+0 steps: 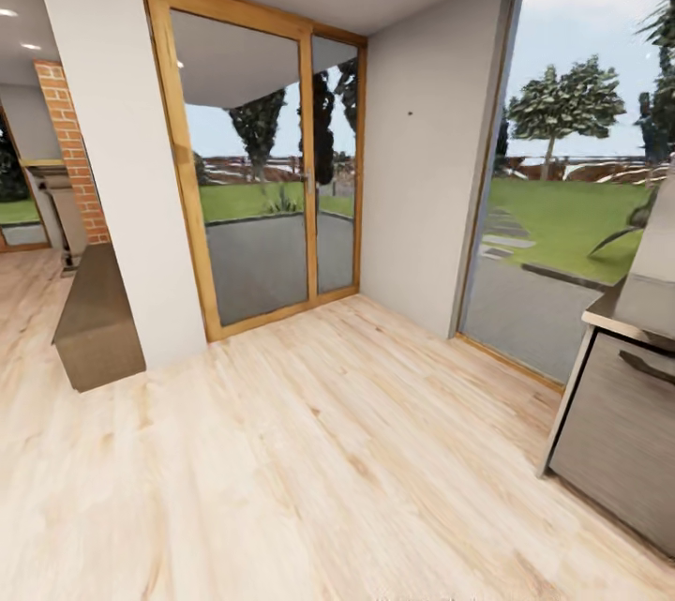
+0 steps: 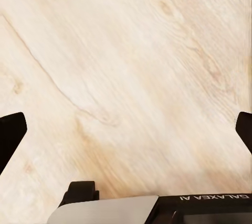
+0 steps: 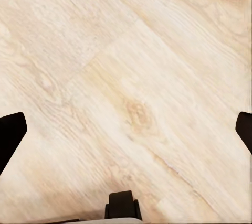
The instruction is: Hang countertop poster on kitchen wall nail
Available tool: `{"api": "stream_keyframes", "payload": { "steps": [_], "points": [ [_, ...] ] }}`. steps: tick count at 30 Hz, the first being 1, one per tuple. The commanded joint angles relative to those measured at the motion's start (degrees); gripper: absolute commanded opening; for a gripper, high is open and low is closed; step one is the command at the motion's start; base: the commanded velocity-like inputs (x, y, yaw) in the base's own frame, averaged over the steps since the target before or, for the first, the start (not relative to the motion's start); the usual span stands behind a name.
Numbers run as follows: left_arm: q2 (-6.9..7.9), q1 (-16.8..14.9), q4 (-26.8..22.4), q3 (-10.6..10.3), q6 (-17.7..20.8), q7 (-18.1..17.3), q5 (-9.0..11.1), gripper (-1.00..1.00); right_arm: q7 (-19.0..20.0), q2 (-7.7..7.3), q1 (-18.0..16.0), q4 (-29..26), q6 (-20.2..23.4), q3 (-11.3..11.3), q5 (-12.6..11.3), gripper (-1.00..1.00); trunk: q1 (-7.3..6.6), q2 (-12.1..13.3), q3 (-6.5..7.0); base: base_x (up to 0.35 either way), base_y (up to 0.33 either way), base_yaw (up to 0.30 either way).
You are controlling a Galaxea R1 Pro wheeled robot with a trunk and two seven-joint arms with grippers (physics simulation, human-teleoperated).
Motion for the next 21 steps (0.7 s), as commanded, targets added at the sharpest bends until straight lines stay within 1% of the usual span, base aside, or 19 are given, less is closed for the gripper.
{"api": "stream_keyframes", "payload": {
  "steps": [1,4,14,17,21],
  "points": [
    [-0.01,0.0,-0.1,0.0,0.1,-0.1,0.0,1.00,-0.1,0.02,0.0,0.0,0.0,-0.3,0.0,1.00,0.00,0.0,-0.05,0.000,0.000,-0.300],
    [-0.01,0.0,-0.1,0.0,0.1,-0.1,0.0,1.00,-0.1,0.02,0.0,0.0,0.0,-1.0,0.0,1.00,0.00,0.0,-0.05,0.000,0.000,-0.300],
    [-0.02,0.0,-0.1,0.0,0.1,-0.1,0.0,1.00,-0.1,0.02,0.0,0.0,0.0,-1.3,0.0,1.00,0.00,0.0,-0.05,0.000,-0.003,-0.297],
    [-0.02,0.0,-0.1,0.0,0.1,-0.1,0.0,1.00,-0.1,0.02,0.0,0.0,0.0,-1.3,0.0,1.00,0.00,0.0,-0.05,0.000,-0.147,-0.149],
    [-0.01,0.0,-0.1,0.0,0.1,-0.1,0.0,1.00,-0.1,0.02,0.0,0.0,-0.1,-1.3,0.1,1.00,0.00,0.0,-0.05,0.000,-0.241,-0.068]
  ]
}}
